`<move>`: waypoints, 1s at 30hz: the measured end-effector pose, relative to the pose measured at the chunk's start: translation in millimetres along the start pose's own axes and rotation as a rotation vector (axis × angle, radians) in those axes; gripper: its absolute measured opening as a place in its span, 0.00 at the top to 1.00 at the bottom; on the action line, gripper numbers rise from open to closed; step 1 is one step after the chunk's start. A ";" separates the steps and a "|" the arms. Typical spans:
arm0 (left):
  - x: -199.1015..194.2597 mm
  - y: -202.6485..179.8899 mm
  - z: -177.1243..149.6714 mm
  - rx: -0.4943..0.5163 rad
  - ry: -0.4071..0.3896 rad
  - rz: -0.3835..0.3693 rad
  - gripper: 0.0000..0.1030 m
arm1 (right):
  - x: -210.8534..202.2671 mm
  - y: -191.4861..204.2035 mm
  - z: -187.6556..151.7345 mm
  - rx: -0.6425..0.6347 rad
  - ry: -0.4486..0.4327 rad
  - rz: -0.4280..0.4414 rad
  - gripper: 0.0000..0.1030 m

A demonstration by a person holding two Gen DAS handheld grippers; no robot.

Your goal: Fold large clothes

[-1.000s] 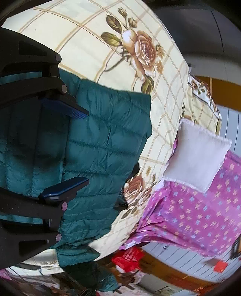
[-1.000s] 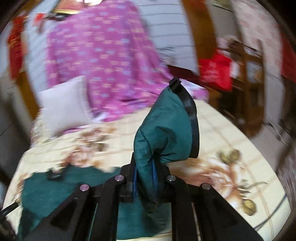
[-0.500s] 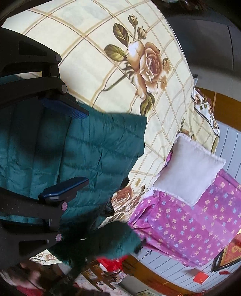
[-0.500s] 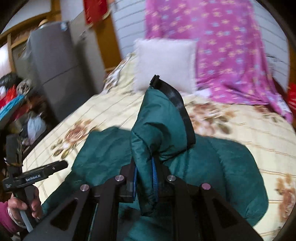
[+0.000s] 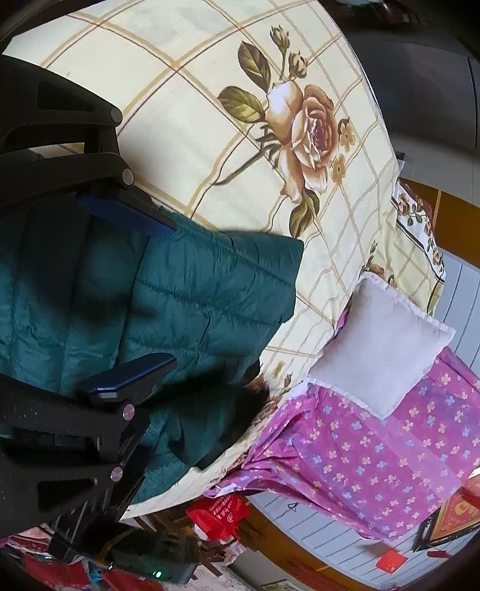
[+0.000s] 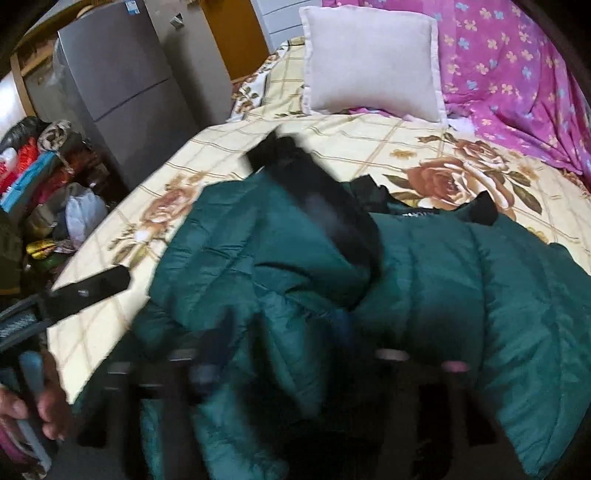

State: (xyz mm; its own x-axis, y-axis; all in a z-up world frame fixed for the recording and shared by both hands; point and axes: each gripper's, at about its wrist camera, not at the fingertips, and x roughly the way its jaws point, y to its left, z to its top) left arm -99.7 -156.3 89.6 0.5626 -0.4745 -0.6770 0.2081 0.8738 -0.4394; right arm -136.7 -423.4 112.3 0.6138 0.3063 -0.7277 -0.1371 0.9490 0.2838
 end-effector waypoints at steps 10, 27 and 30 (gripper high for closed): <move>-3.0 -7.3 -0.7 -0.025 0.014 -0.029 0.54 | -56.3 -2.7 -8.3 0.011 -0.063 0.006 0.21; 31.9 -45.8 -12.0 0.086 0.047 0.045 0.54 | -137.8 -75.3 -60.0 0.104 -0.105 -0.126 0.20; 43.5 -51.4 -11.0 0.092 0.070 0.040 0.54 | -152.3 -86.0 -66.3 0.116 -0.124 -0.149 0.20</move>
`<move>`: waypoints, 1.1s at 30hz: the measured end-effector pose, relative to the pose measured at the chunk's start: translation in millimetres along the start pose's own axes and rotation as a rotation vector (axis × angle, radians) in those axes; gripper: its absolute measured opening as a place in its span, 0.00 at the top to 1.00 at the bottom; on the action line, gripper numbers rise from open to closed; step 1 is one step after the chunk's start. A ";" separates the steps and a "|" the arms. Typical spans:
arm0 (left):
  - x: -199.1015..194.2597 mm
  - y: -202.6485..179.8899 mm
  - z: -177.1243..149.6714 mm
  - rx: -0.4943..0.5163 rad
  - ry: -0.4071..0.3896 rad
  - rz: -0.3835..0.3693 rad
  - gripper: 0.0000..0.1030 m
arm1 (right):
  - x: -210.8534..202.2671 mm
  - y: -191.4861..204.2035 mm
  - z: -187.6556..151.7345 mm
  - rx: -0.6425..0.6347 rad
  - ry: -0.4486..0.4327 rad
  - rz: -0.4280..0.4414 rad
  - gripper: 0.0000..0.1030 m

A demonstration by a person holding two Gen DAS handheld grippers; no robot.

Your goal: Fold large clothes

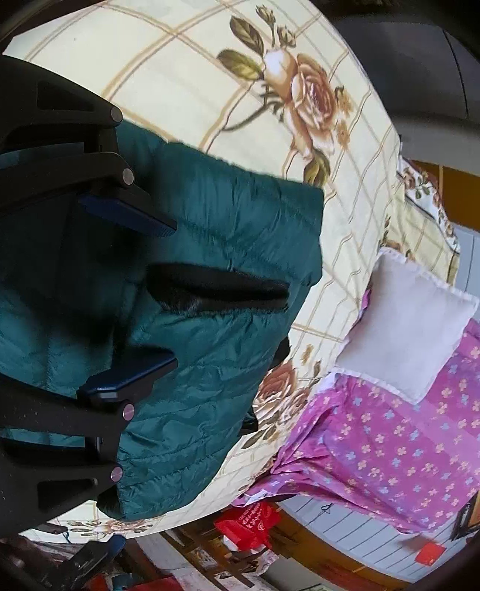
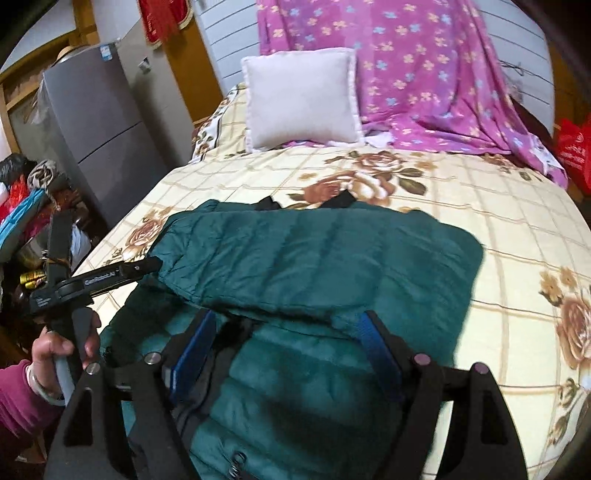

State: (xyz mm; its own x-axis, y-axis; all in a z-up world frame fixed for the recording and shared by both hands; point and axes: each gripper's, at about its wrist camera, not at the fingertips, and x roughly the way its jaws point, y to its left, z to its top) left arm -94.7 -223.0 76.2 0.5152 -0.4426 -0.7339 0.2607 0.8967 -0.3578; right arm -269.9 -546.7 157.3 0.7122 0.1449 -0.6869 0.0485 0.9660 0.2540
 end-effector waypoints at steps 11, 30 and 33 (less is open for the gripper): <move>-24.6 -16.9 24.6 0.098 -0.134 -0.018 1.00 | -27.9 -47.1 8.1 0.133 -0.088 -0.117 0.20; -37.4 10.7 29.6 0.059 -0.154 0.042 0.73 | 73.4 -37.0 16.4 0.026 0.069 -0.272 0.19; -31.0 1.9 34.2 0.072 -0.164 0.034 0.70 | 57.8 -43.5 30.4 0.066 0.015 -0.254 0.19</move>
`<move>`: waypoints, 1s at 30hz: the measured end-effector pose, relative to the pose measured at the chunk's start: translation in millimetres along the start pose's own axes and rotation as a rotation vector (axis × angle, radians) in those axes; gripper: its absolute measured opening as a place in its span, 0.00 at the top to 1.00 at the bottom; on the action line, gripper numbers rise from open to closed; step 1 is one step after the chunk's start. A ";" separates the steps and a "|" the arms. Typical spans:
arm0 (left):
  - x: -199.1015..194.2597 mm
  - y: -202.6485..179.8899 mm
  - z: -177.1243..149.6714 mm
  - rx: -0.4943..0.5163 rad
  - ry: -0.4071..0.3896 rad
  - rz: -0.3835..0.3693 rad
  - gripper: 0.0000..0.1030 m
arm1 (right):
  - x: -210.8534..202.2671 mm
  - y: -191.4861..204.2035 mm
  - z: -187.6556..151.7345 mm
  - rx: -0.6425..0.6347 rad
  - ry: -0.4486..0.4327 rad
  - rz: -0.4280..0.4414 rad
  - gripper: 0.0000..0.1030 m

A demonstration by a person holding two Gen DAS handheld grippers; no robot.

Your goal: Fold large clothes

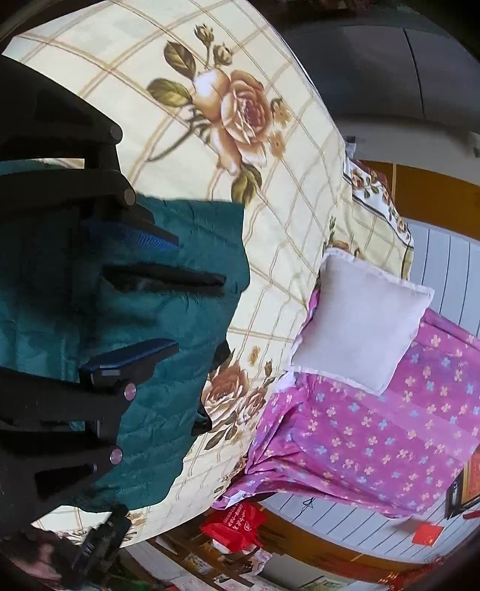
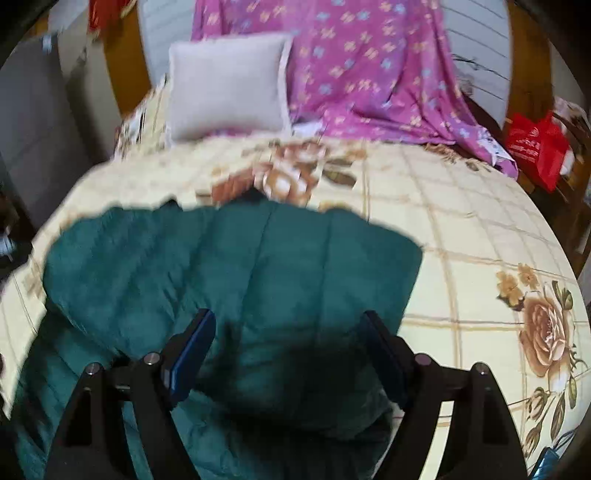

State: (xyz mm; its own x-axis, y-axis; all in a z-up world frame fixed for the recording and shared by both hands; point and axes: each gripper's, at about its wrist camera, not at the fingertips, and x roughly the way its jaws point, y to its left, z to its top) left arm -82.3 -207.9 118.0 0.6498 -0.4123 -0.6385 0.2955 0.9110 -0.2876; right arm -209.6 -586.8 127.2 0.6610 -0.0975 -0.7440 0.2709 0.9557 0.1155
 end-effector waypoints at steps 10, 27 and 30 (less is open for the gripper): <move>73.6 -16.4 -22.6 0.071 0.123 0.079 0.69 | 67.7 1.0 15.3 0.023 0.054 -0.049 0.19; 81.1 -10.9 -30.2 0.076 0.112 0.069 0.61 | 88.2 -5.4 -1.5 0.035 0.039 -0.074 0.09; 82.0 -10.8 -30.3 0.077 0.111 0.069 0.61 | 88.2 -5.8 -1.8 0.035 0.038 -0.074 0.08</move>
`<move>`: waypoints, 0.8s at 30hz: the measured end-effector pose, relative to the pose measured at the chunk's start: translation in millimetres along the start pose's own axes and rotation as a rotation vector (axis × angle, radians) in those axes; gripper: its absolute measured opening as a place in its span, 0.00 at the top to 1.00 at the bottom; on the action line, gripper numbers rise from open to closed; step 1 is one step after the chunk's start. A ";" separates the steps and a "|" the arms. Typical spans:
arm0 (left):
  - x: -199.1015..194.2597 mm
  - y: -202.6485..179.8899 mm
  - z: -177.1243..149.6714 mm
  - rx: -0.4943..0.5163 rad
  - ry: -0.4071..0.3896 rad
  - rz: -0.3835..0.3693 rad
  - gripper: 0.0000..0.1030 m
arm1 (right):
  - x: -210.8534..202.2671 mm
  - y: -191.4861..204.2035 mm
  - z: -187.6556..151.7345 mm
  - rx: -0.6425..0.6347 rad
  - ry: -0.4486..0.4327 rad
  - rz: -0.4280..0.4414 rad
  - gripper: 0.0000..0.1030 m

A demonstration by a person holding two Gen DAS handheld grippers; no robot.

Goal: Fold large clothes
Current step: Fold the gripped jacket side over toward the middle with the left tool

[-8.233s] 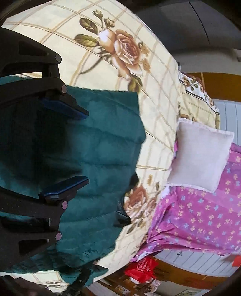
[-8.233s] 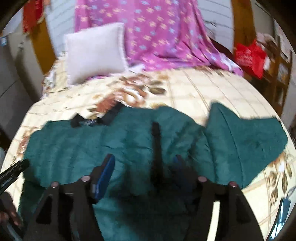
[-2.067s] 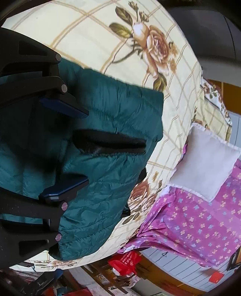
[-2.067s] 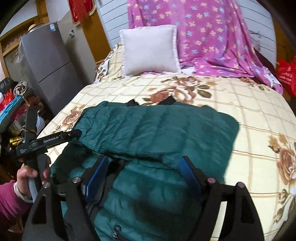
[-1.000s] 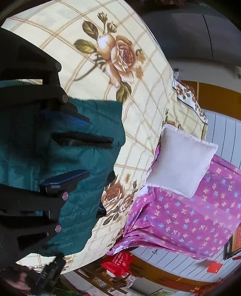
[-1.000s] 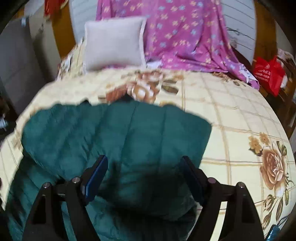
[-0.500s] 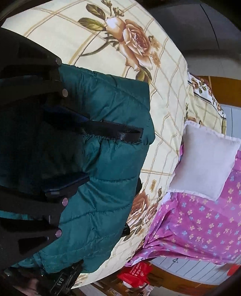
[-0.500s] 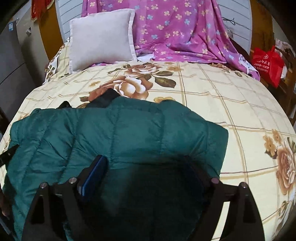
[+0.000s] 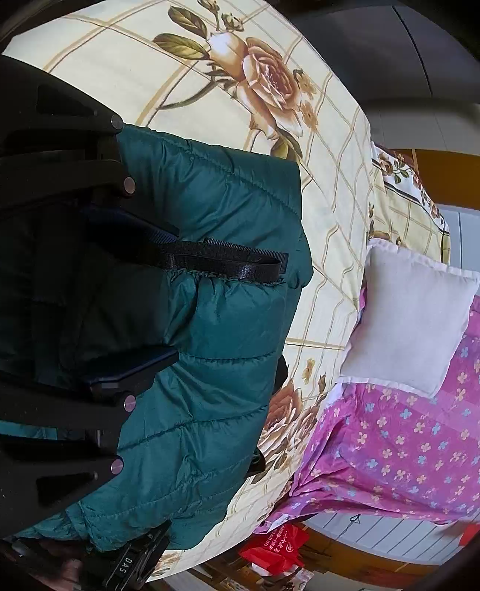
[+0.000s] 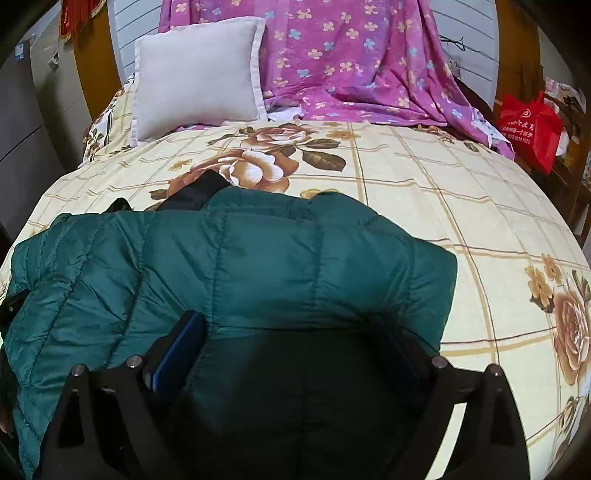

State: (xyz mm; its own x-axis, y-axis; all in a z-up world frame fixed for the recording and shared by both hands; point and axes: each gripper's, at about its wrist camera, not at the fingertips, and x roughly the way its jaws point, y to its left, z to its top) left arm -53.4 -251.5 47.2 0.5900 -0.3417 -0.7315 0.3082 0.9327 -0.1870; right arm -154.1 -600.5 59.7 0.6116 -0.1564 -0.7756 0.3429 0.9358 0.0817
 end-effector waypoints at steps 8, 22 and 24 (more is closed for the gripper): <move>0.6 0.4 0.3 -0.004 0.004 -0.004 0.61 | 0.1 0.1 -0.2 0.000 0.003 -0.002 0.08; 2.8 2.0 -1.1 -0.013 0.004 -0.009 0.61 | -30.6 97.3 -9.9 -0.190 0.007 0.078 0.10; 3.1 1.4 -1.3 -0.009 0.004 -0.006 0.60 | -18.2 96.4 -18.2 -0.177 0.007 0.073 0.09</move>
State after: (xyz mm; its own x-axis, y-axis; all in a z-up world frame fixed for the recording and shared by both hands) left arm -52.1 -251.1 43.8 0.5855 -0.3465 -0.7329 0.3048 0.9318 -0.1971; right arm -145.2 -501.6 70.3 0.6248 -0.0846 -0.7762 0.1670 0.9856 0.0270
